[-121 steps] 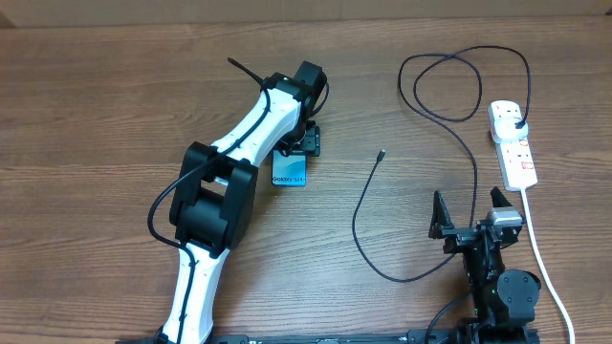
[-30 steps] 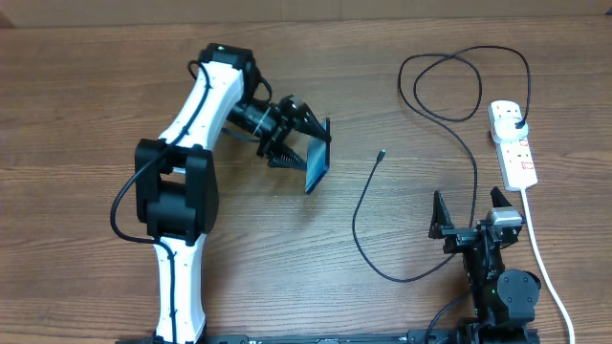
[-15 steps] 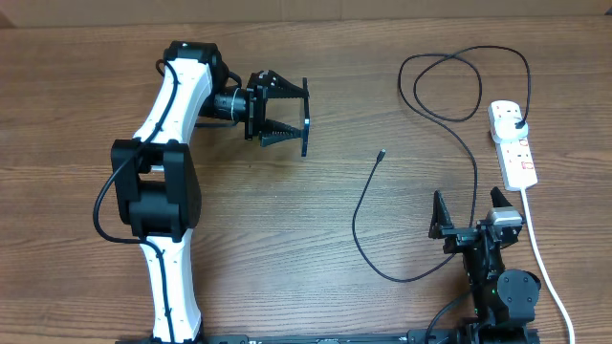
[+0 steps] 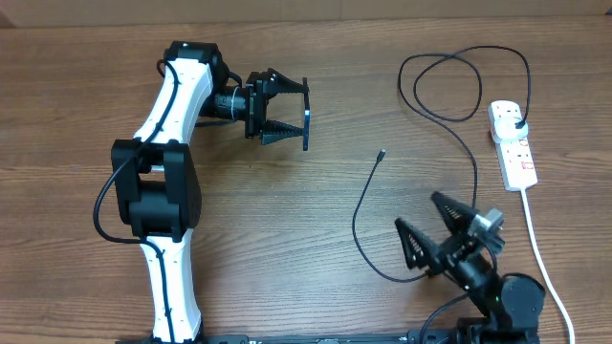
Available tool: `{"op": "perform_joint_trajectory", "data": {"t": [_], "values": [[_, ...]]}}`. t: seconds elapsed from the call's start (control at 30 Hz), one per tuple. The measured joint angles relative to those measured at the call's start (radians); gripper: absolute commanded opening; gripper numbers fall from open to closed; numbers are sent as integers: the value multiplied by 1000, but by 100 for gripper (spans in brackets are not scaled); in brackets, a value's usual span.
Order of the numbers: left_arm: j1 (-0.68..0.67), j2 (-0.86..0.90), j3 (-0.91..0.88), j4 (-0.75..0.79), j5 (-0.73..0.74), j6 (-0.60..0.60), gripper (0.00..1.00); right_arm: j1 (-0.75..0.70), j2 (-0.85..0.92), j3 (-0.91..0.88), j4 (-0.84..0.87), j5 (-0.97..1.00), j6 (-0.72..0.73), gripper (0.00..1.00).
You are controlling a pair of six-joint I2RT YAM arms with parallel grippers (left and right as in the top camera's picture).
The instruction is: Plug charger to phone and switch on socket
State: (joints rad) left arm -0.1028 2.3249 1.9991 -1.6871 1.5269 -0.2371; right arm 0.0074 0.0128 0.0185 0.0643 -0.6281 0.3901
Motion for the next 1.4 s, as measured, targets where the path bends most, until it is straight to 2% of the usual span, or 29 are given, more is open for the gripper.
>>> {"op": "perform_joint_trajectory", "data": {"t": [0.07, 0.13, 0.2, 0.33, 0.47, 0.53, 0.63, 0.73, 0.83, 1.03, 1.17, 1.23, 1.27, 1.3, 1.4], "values": [[0, 0, 0, 0, 0, 0, 61, 0, 0, 8, 16, -69, 50, 100], [0, 0, 0, 0, 0, 0, 62, 0, 4, 62, -96, -117, 55, 100], [0, 0, 0, 0, 1, 0, 61, 0, 18, 161, -299, -100, 25, 100], [0, 0, 1, 0, 4, 0, 61, 0, 182, 530, -811, 99, -135, 100], [0, 0, 1, 0, 6, 0, 62, 0, 391, 757, -1018, 273, -209, 100], [0, 0, 1, 0, 6, 0, 62, 0, 504, 835, -1027, 267, -230, 100], [0, 0, 1, 0, 7, 0, 61, 0, 618, 859, -1013, 83, -245, 100], [0, 0, 1, 0, 7, 0, 60, 0, 696, 860, -958, -26, -232, 93], [0, 0, 1, 0, 7, 0, 60, 10, 783, 870, -999, -68, -197, 92], [0, 0, 1, 0, 7, 0, 60, 169, 958, 1061, -1228, 203, -147, 91], [0, 0, 1, 1, 7, -1, 59, 403, 1133, 1282, -1355, 466, -79, 89], [0, 0, 1, 1, 7, -4, 59, 516, 1223, 1365, -1357, 571, -51, 89], [0, 0, 1, 1, 7, -4, 59, 564, 1264, 1402, -1358, 616, -35, 84], [0, 0, 1, 0, 7, -4, 59, 616, 1310, 1443, -1351, 668, -16, 84], [0, 0, 1, 0, 7, -12, 59, 703, 1382, 1525, -1309, 789, 55, 84]]}}
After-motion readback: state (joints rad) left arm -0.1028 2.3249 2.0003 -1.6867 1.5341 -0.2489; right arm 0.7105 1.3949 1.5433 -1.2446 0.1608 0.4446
